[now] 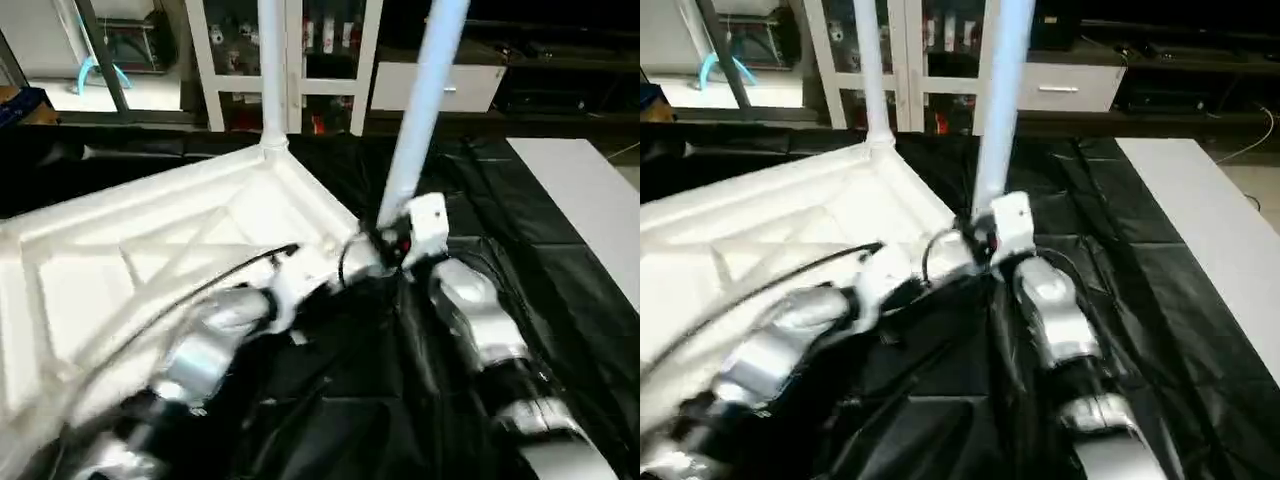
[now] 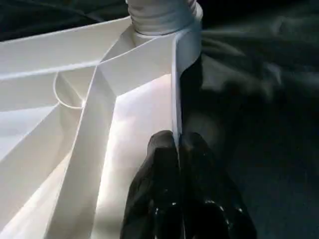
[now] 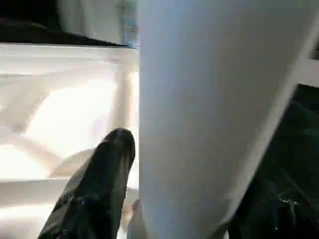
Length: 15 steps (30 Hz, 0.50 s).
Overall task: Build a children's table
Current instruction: Rotate leg to tighten
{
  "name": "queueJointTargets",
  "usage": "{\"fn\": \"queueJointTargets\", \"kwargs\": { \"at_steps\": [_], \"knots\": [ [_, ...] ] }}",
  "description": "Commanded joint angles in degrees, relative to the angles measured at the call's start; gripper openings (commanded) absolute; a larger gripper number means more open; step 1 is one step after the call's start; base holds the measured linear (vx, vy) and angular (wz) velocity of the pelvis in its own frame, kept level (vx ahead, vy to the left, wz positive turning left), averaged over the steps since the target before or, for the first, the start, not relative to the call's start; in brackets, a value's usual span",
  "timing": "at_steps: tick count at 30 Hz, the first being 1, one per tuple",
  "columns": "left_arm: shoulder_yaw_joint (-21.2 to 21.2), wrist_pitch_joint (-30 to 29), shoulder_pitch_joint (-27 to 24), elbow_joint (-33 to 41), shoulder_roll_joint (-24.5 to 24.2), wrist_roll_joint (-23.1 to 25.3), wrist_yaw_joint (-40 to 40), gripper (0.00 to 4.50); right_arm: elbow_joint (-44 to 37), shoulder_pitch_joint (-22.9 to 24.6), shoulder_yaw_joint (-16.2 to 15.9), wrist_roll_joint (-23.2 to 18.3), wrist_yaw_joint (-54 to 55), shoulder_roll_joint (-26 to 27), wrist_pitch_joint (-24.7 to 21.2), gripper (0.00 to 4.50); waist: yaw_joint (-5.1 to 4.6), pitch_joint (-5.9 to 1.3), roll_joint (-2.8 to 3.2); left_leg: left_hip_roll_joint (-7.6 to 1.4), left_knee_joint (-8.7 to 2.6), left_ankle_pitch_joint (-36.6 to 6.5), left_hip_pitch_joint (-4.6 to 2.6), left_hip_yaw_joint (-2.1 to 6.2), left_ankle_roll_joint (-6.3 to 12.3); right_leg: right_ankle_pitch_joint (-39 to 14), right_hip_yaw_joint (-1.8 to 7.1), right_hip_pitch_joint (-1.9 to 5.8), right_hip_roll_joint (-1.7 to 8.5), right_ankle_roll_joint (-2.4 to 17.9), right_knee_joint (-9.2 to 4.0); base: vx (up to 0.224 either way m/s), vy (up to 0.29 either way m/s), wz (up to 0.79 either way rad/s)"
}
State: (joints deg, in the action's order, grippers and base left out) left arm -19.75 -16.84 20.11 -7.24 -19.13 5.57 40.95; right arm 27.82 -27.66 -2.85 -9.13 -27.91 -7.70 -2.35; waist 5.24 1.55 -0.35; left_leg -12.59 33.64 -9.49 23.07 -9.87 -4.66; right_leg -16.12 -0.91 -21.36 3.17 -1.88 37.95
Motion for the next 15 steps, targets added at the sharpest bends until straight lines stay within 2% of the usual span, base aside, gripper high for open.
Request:
{"fn": "queueJointTargets", "kwargs": {
  "at_steps": [1, 2, 3, 5, 6, 11, 15],
  "knots": [
    [-2.29, 2.0, -1.68, 0.74, -0.11, -1.68, 4.05, 0.0, -5.34, 0.28, -1.05, -3.52, -6.01, -0.75, -2.16, 3.28, 0.04, -3.59, -0.42, -0.02, -2.0, 1.09, -1.63, -0.04, 4.02, 28.69, 1.24, 2.85, 2.21, 7.74, -3.06, 0.0, 0.0, 0.0],
    [-2.1, 2.23, -2.18, 1.23, -0.67, -2.23, 4.83, 0.0, -6.7, 1.11, -0.9, -4.52, -8.41, -1.88, -2.73, 3.28, -0.01, -3.61, -0.47, -0.11, -2.04, 1.04, -1.75, -0.09, 3.8, 28.58, 1.14, 2.65, 2.16, 8.4, -2.99, 0.0, 0.0, 0.0],
    [-1.38, 2.29, -3.63, 3.17, -1.88, -4.18, 7.28, 0.0, -8.32, 2.77, -0.71, -5.6, -13.3, -5.4, -3.07, 3.41, 0.02, -3.61, -0.48, -0.05, -1.97, 1.15, -1.7, -0.16, 3.64, 28.46, 1.1, 2.76, 2.11, 9.1, -2.94, 0.0, 0.0, 0.0],
    [-0.79, 2.26, -4.94, 5.13, -3.02, -6.18, 9.71, 0.0, -8.44, 3.99, -0.71, -5.82, -17.09, -8.88, -2.39, 3.41, 0.33, -3.44, -0.38, -0.25, -1.92, 0.55, -1.71, -0.16, 3.65, 27.97, 1.13, 2.77, 2.17, 9.17, -3.07, 0.0, 0.0, 0.0],
    [-0.57, 1.79, -5.43, 6.04, -3.38, -7.01, 10.49, 0.0, -7.85, 4.3, -0.65, -5.81, -18.46, -10.09, -1.89, 3.41, 0.32, -3.44, -0.42, -0.08, -1.93, 0.71, -1.7, -0.26, 3.5, 27.69, 1.13, 2.75, 2.1, 9.66, -3.11, 0.0, 0.0, 0.0],
    [-0.17, 2.13, -6.19, 7.24, -3.97, -8.88, 12.08, 0.0, -7.44, 4.87, 0.51, -7.36, -21.86, -11.73, -2.91, 3.41, 0.32, -3.28, -0.74, -0.03, -2.03, -0.96, -1.6, -0.42, 4.11, 23.39, 1.27, 2.68, 2.37, 11.12, -3.46, 0.0, 0.0, 0.0],
    [-0.17, 2.13, -6.19, 7.24, -3.97, -8.88, 12.08, 0.0, -7.44, 4.87, 0.51, -7.36, -21.86, -11.73, -2.91, 3.41, 0.33, -3.28, -0.51, -0.17, -1.99, -0.94, -1.66, -0.43, 4.35, 20.5, 1.34, 2.48, 2.49, 11.61, -3.54, 0.0, 0.0, 0.0]
  ]
}}
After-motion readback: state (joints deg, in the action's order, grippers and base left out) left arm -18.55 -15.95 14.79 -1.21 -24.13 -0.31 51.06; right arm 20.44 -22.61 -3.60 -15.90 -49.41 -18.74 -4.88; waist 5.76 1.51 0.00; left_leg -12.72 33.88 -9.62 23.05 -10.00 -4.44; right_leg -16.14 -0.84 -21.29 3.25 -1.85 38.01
